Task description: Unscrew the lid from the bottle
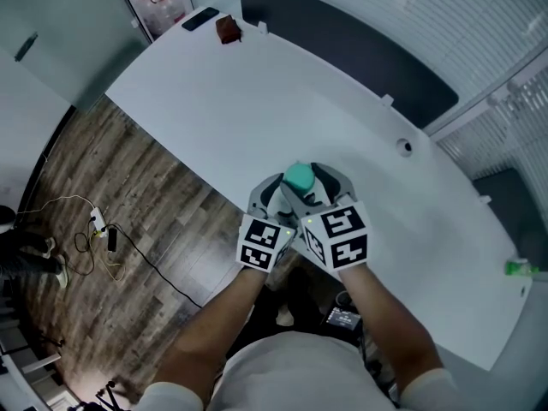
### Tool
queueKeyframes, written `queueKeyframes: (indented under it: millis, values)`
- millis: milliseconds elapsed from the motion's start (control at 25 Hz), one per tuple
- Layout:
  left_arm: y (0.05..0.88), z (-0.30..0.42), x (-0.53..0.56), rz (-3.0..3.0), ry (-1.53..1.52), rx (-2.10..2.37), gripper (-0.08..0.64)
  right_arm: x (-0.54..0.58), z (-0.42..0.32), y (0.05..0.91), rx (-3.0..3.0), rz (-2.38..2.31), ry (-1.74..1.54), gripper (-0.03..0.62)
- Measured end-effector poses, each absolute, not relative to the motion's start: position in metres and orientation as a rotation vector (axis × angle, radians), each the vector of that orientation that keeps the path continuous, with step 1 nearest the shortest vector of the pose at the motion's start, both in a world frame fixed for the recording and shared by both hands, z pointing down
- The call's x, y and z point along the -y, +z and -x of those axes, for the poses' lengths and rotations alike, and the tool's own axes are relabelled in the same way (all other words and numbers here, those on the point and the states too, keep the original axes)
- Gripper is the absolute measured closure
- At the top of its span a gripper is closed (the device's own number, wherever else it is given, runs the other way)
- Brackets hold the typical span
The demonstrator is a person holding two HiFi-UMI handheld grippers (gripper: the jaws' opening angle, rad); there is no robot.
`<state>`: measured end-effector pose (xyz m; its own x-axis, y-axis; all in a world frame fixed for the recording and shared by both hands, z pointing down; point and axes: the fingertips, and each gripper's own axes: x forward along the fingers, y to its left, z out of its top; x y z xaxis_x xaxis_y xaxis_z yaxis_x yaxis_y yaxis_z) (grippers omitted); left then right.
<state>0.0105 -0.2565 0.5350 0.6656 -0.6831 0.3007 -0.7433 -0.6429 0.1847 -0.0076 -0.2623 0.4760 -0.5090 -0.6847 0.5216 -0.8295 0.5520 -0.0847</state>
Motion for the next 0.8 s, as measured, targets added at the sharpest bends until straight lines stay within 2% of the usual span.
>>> queueKeyframes:
  millis: [440, 800]
  values:
    - [0.536, -0.008, 0.26, -2.61, 0.323, 1.138, 0.249, 0.265, 0.01, 0.478, 2.331, -1.242, 0.441, 0.313]
    - [0.534, -0.013, 0.247, -2.759, 0.368, 0.702, 0.252, 0.254, 0.011, 0.478, 2.399, -0.996, 0.388, 0.313]
